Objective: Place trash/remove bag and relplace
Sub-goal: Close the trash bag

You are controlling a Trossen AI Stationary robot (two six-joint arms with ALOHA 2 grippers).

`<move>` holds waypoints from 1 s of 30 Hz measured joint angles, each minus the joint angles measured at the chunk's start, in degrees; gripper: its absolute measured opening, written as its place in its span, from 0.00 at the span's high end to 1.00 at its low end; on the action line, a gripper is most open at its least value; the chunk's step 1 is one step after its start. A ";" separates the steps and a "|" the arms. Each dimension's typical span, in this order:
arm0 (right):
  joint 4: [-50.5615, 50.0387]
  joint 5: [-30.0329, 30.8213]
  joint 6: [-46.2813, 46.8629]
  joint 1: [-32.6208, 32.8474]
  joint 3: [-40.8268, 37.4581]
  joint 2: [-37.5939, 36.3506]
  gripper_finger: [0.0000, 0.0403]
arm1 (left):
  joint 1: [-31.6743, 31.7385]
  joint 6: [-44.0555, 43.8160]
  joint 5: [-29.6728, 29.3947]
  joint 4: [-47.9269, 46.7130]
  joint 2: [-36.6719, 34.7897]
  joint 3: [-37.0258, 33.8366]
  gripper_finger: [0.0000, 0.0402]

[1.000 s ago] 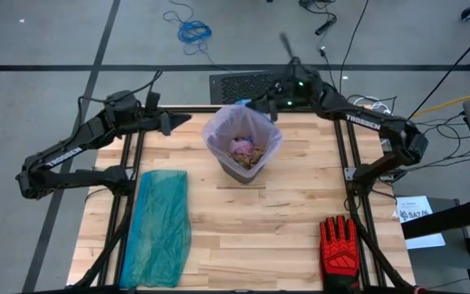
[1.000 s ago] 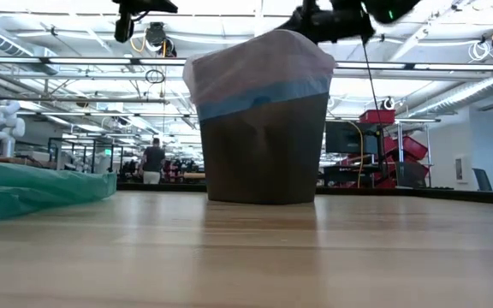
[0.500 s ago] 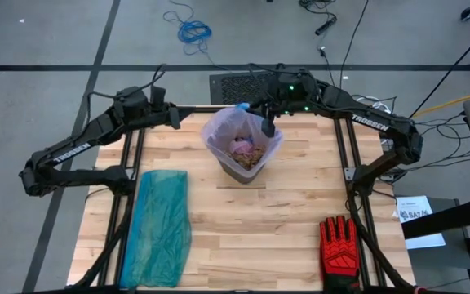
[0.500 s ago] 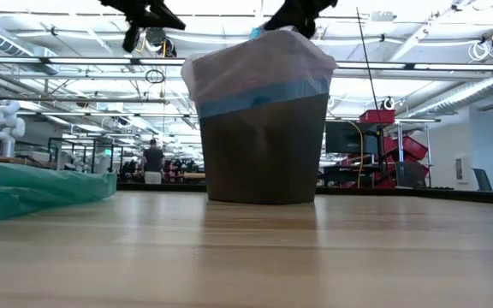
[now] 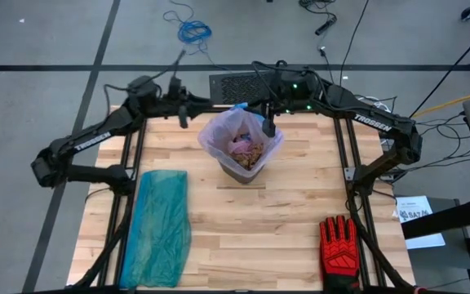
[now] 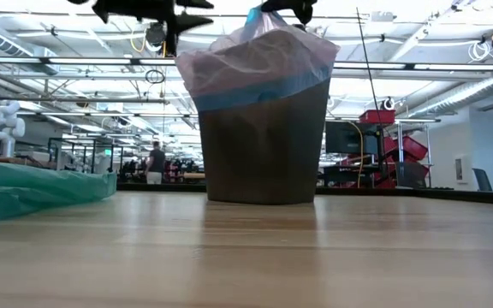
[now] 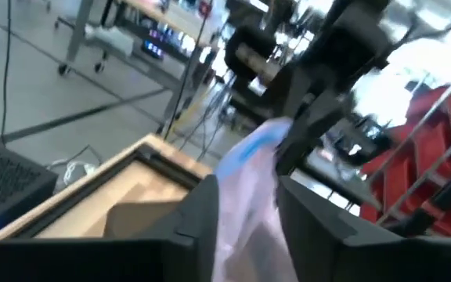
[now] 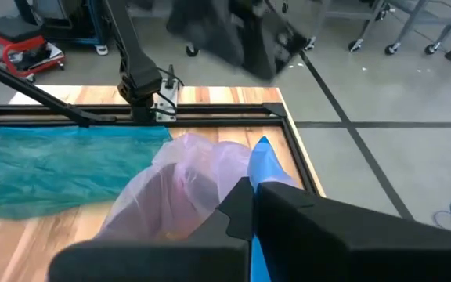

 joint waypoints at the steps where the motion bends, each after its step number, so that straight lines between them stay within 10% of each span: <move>1: 0.00 -0.06 0.31 0.24 0.00 0.00 1.00 | -0.06 0.75 0.02 0.04 1.05 0.00 0.64; 30: 0.81 -1.27 4.01 1.79 0.00 0.00 1.00 | -1.87 22.01 9.13 -15.36 18.14 18.47 0.58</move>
